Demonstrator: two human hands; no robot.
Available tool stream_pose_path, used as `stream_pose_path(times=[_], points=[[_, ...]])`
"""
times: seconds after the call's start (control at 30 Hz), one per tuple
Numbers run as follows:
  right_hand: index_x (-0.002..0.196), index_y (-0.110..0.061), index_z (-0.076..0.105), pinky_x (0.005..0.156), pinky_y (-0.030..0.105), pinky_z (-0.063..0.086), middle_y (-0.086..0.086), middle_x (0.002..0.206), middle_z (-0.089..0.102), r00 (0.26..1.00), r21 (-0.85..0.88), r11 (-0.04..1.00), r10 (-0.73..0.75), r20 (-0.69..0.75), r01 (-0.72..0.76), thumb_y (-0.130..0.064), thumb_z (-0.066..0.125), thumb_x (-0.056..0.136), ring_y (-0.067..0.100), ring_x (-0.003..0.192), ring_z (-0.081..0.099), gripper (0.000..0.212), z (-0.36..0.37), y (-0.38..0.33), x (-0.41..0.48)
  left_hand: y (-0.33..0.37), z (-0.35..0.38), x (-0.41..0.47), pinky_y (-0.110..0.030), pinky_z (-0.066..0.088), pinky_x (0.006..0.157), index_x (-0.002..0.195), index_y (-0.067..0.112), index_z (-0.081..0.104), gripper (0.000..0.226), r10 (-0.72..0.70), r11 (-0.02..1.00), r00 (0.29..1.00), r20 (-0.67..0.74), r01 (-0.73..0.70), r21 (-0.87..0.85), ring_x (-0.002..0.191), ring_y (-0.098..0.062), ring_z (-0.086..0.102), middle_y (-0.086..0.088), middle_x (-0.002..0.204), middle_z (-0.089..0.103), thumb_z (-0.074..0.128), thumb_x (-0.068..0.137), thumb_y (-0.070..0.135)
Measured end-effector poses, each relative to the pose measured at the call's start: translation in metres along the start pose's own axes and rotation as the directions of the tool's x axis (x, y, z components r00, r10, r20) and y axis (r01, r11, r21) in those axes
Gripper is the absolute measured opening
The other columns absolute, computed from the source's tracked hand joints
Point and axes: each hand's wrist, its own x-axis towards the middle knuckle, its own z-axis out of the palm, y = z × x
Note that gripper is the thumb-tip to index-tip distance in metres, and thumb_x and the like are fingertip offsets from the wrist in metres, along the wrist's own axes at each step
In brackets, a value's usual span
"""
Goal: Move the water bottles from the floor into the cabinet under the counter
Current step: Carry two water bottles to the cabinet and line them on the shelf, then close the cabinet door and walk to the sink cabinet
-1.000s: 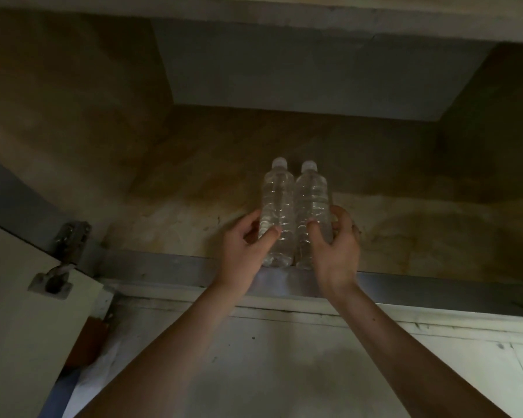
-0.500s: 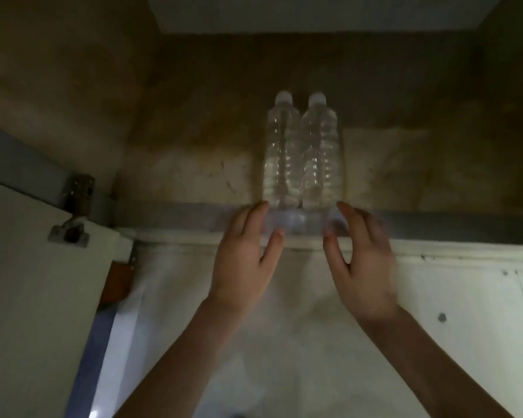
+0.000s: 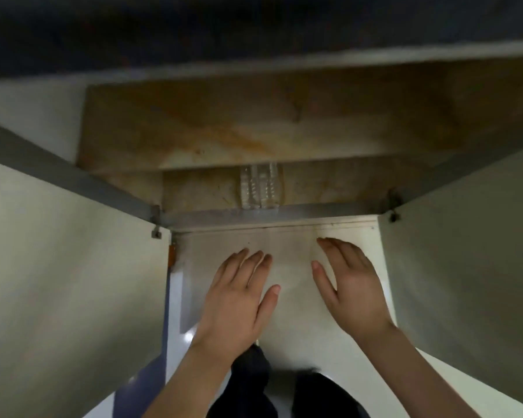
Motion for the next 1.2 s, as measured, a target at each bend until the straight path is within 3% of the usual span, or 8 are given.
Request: stream_pose_path(times=[0.23, 0.37, 0.47, 0.6, 0.73, 0.87, 0.97, 1.2], points=[[0.128, -0.006, 0.061, 0.092, 0.04, 0.05, 0.01, 0.119, 0.067, 0.997, -0.045, 0.999, 0.002, -0.071, -0.005, -0.038, 0.041, 0.098, 0.031, 0.11, 0.061, 0.048, -0.264, -0.119, -0.065, 0.142, -0.254, -0.044, -0.038, 0.046, 0.1, 0.131, 0.01, 0.058, 0.054, 0.041, 0.998, 0.999, -0.016, -0.042, -0.057, 0.118, -0.024, 0.058, -0.005, 0.127, 0.063, 0.027, 0.103, 0.043], [0.131, -0.009, 0.059, 0.093, 0.041, 0.049, 0.007, 0.122, 0.066, 0.986, -0.065, 0.998, -0.027, -0.163, 0.016, -0.041, 0.039, 0.1, 0.029, 0.112, 0.06, 0.049, -0.368, -0.159, -0.093, 0.199, -0.358, -0.064, -0.04, 0.046, 0.104, 0.135, 0.012, 0.055, 0.063, 0.094, 0.993, 0.991, -0.094, -0.1, -0.056, 0.124, -0.023, 0.054, -0.003, 0.131, 0.062, 0.015, 0.104, 0.049], [0.133, -0.012, 0.057, 0.098, 0.04, 0.047, 0.004, 0.126, 0.064, 0.966, -0.076, 0.997, 0.011, -0.257, -0.031, -0.044, 0.033, 0.101, 0.025, 0.116, 0.057, 0.052, -0.419, -0.177, -0.118, 0.225, -0.407, -0.077, -0.043, 0.045, 0.104, 0.134, 0.011, 0.057, 0.058, 0.187, 0.979, 0.967, -0.17, -0.198, -0.047, 0.125, -0.025, 0.055, -0.005, 0.13, 0.063, 0.022, 0.104, 0.045], [0.132, -0.011, 0.059, 0.098, 0.043, 0.05, 0.005, 0.127, 0.064, 0.921, -0.064, 0.989, 0.096, -0.377, -0.129, -0.045, 0.032, 0.101, 0.027, 0.117, 0.058, 0.053, -0.447, -0.19, -0.162, 0.239, -0.427, -0.081, -0.043, 0.045, 0.106, 0.136, 0.011, 0.056, 0.056, 0.351, 0.93, 0.92, -0.174, -0.365, -0.054, 0.129, -0.026, 0.053, -0.005, 0.134, 0.062, 0.026, 0.103, 0.044], [0.128, -0.013, 0.059, 0.094, 0.041, 0.052, 0.004, 0.123, 0.065, 0.843, -0.055, 0.96, 0.214, -0.493, -0.276, -0.036, 0.043, 0.1, 0.027, 0.113, 0.059, 0.04, -0.431, -0.199, -0.219, 0.242, -0.414, -0.077, -0.036, 0.038, 0.108, 0.137, 0.015, 0.056, 0.053, 0.501, 0.86, 0.861, -0.082, -0.506, -0.067, 0.13, -0.021, 0.052, -0.001, 0.135, 0.061, 0.028, 0.102, 0.044], [0.128, -0.009, 0.063, 0.09, 0.038, 0.052, 0.004, 0.121, 0.066, 0.702, 0.049, 0.863, 0.442, -0.558, -0.503, -0.039, 0.042, 0.1, 0.025, 0.11, 0.059, 0.046, -0.393, -0.212, -0.276, 0.244, -0.391, -0.084, -0.042, 0.045, 0.106, 0.137, 0.015, 0.056, 0.058, 0.631, 0.774, 0.774, 0.048, -0.625, -0.102, 0.13, -0.022, 0.053, -0.001, 0.135, 0.061, 0.022, 0.103, 0.049], [0.127, -0.008, 0.064, 0.086, 0.04, 0.054, 0.004, 0.121, 0.067, 0.594, 0.12, 0.772, 0.568, -0.57, -0.624, -0.042, 0.041, 0.099, 0.025, 0.109, 0.061, 0.05, -0.373, -0.221, -0.312, 0.256, -0.377, -0.09, -0.037, 0.041, 0.105, 0.133, 0.015, 0.06, 0.062, 0.709, 0.705, 0.696, 0.113, -0.7, -0.113, 0.125, -0.02, 0.056, 0.001, 0.132, 0.063, 0.018, 0.103, 0.05], [0.127, -0.007, 0.065, 0.088, 0.032, 0.051, 0.005, 0.119, 0.068, 0.308, 0.245, 0.575, 0.695, -0.649, -0.781, -0.042, 0.041, 0.099, 0.024, 0.108, 0.063, 0.051, -0.394, -0.206, -0.378, 0.344, -0.353, -0.085, -0.037, 0.045, 0.103, 0.132, 0.012, 0.061, 0.059, 0.89, 0.449, 0.417, 0.183, -0.87, -0.202, 0.122, -0.023, 0.058, -0.002, 0.129, 0.065, 0.023, 0.103, 0.047]])
